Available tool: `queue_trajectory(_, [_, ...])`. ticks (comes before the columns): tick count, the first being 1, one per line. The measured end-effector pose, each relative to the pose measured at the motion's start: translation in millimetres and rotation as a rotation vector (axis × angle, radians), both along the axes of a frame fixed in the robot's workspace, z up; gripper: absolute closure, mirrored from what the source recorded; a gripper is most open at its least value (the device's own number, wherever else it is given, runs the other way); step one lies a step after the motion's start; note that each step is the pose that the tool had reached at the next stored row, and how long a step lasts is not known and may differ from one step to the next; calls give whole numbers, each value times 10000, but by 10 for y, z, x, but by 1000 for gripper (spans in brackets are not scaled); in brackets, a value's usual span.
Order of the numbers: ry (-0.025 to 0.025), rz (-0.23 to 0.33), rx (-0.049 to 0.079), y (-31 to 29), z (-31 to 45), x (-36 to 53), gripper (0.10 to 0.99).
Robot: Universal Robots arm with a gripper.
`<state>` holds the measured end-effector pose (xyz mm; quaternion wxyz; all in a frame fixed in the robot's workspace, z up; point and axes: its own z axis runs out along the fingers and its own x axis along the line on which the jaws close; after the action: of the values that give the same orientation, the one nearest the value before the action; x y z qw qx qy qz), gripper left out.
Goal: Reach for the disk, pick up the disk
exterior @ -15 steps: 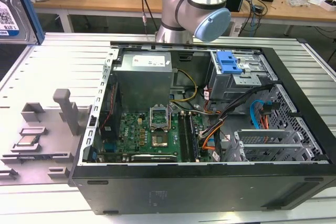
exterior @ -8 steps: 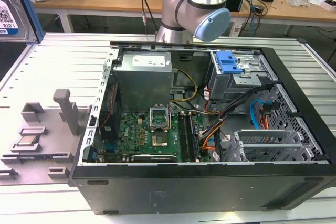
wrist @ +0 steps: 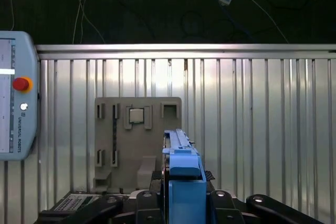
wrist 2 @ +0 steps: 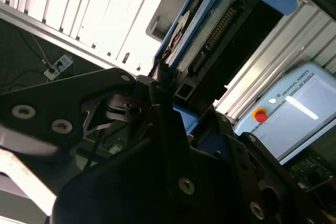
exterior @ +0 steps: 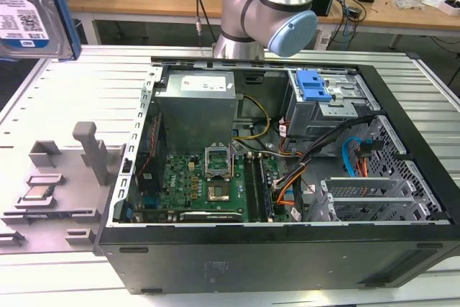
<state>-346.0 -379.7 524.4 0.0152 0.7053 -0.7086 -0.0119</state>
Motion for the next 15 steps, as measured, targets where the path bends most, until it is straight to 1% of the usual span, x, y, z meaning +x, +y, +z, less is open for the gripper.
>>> queue_trajectory(1, [1, 0, 0, 0, 0, 33, 722])
queue_trajectory(2, [-1, 1, 0, 0, -1, 100, 722])
queue_trajectory(4, [0, 0, -1, 0, 0, 173, 722])
queue_trajectory(7, [0, 0, 0, 0, -1, 347, 722])
queue_trajectory(10, [2, -1, -1, 0, 0, 467, 722])
queue_trajectory(13, [2, 0, -1, 0, 0, 664, 722])
queue_trajectory(15, [1, -1, 0, 0, 0, 739, 722])
